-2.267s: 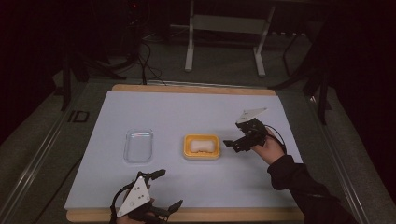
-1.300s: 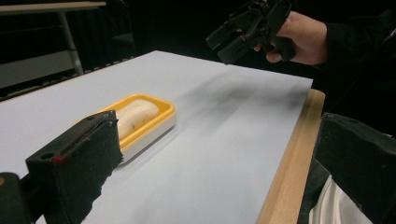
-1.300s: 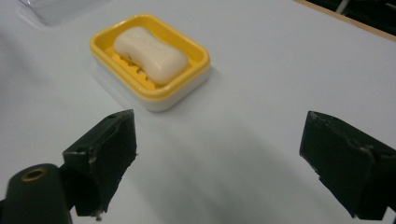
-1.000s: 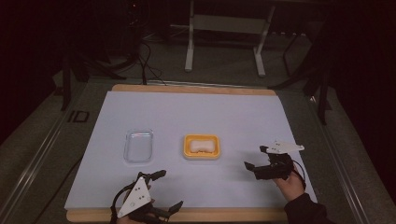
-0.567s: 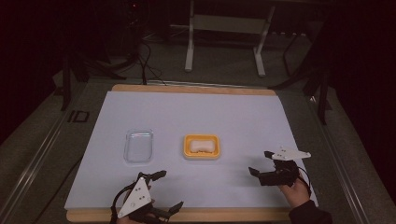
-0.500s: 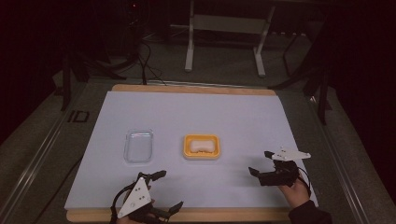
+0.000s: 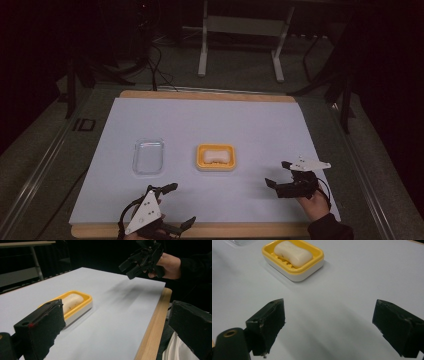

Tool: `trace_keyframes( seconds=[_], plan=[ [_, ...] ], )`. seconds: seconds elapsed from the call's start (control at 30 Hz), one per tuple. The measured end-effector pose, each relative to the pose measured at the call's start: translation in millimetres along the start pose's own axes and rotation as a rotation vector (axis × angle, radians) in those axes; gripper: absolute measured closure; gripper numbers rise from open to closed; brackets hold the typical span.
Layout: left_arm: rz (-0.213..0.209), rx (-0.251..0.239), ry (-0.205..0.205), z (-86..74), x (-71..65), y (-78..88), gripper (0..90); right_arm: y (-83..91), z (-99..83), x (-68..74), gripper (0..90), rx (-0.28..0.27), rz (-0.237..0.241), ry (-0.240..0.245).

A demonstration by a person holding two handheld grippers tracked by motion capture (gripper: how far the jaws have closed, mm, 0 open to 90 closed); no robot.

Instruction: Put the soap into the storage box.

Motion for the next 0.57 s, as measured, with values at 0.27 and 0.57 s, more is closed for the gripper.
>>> trace_keyframes(
  seconds=[0.27,0.57],
  plan=[
    [0.002,0.004,0.006,-0.4,0.1,0.2,0.9,-1.0,-1.2,-0.8,10.8,0.005,0.001,-0.001],
    [0.005,0.005,0.008,-0.5,0.3,0.0,0.9,-1.4,-1.2,-1.9,11.8,0.003,0.000,0.000]
  ],
)
Point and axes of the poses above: each handheld gripper's, and its own axes: y roughly backward along the jaws, z roughly out of its top, x roughly to its left, the point moved 10 cm from there along -y, roughly forward along the jaws, and after that the axes turned 5 degrees about -x, right-handed, at the moved point
